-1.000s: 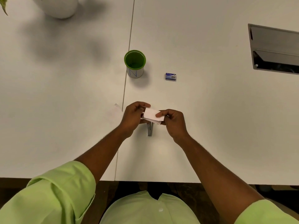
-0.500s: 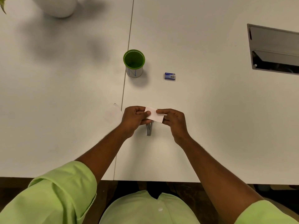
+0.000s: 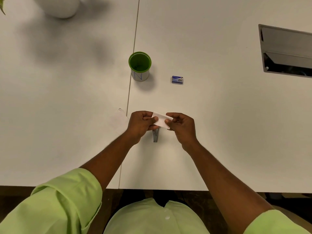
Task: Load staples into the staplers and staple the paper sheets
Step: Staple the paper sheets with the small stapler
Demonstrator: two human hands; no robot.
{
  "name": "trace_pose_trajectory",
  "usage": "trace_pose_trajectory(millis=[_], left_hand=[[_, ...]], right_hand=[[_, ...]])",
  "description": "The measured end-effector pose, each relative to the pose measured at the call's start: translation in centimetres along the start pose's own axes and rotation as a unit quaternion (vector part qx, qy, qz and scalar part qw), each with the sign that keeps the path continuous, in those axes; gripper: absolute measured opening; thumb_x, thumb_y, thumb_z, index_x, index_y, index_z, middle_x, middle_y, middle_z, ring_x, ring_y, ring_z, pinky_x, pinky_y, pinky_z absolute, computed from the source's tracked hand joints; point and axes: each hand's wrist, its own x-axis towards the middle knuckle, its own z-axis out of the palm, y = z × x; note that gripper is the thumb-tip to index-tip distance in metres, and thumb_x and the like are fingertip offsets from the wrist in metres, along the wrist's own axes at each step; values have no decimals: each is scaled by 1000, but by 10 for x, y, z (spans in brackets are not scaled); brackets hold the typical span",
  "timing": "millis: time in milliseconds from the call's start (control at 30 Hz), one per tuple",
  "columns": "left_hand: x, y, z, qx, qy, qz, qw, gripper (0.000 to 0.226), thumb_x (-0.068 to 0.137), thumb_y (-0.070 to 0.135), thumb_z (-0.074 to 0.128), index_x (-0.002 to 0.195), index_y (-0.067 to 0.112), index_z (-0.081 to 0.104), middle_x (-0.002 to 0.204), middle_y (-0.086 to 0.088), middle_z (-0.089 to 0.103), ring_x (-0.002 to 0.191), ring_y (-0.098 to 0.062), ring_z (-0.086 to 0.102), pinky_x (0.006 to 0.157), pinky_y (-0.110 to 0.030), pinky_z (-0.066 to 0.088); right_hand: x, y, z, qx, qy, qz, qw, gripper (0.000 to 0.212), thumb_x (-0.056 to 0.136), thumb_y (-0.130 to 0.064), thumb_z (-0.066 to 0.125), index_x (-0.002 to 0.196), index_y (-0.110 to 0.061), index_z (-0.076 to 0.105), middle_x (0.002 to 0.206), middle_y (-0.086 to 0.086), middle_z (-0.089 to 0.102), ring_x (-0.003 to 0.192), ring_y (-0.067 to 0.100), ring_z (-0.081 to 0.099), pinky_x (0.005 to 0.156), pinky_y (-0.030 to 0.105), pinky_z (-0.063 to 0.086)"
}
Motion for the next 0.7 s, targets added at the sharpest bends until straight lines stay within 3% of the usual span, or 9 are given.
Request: trace_pose_trajectory(millis=[100, 200, 333, 433, 533, 633, 700], left_hand=[[0, 2, 0, 12, 1, 3, 1000, 14, 87, 0, 73, 100, 3, 71, 93, -14, 77, 83, -25, 78, 68, -28, 62], [0, 4, 2, 22, -9, 5, 1000, 18, 87, 0, 74, 105, -1, 70, 94, -16, 76, 84, -25, 77, 68, -28, 62], [1, 5, 5, 31, -14, 3, 999, 24, 87, 3, 75, 109, -4, 68, 99, -19, 75, 89, -29, 77, 72, -31, 63], [1, 6, 8, 37, 3, 28, 999, 19, 87, 14, 78, 103, 5, 72, 98, -15, 76, 95, -29, 75, 80, -40, 63], [3, 5, 10, 52, 35, 57, 996, 7, 85, 17, 80, 91, 15, 75, 93, -9, 77, 93, -26, 75, 84, -45, 62], [5, 6, 12, 70, 61, 67, 993, 3, 85, 16, 80, 86, 17, 77, 90, -6, 78, 89, -24, 74, 85, -48, 62], [5, 6, 11, 76, 67, 69, 992, 3, 86, 16, 79, 85, 19, 77, 89, -4, 78, 88, -22, 74, 85, -49, 61]], right_hand=[[3, -2, 2, -28, -10, 3, 1000, 18, 86, -22, 79, 103, -15, 79, 90, -2, 76, 80, 17, 71, 77, 42, 63], [6, -3, 4, -39, 20, 4, 999, 14, 87, -23, 79, 95, -13, 80, 91, 2, 79, 92, 29, 73, 81, 47, 60], [8, -3, 7, -68, 46, -11, 997, 1, 86, -24, 79, 85, -24, 79, 85, -6, 78, 88, 23, 73, 83, 41, 59], [7, -5, 9, -92, 63, -25, 994, 5, 85, -29, 80, 82, -32, 77, 82, -7, 77, 81, 21, 71, 79, 35, 59], [5, -7, 11, -100, 65, -35, 992, 6, 85, -31, 80, 81, -31, 76, 82, 0, 77, 72, 17, 65, 76, 36, 58], [3, -9, 14, -95, 63, -40, 993, 5, 85, -27, 80, 87, -22, 79, 84, 0, 77, 82, 26, 70, 80, 40, 58], [2, -11, 14, -87, 68, -32, 993, 6, 83, -27, 82, 86, -22, 80, 82, -5, 77, 82, 24, 71, 82, 42, 59]])
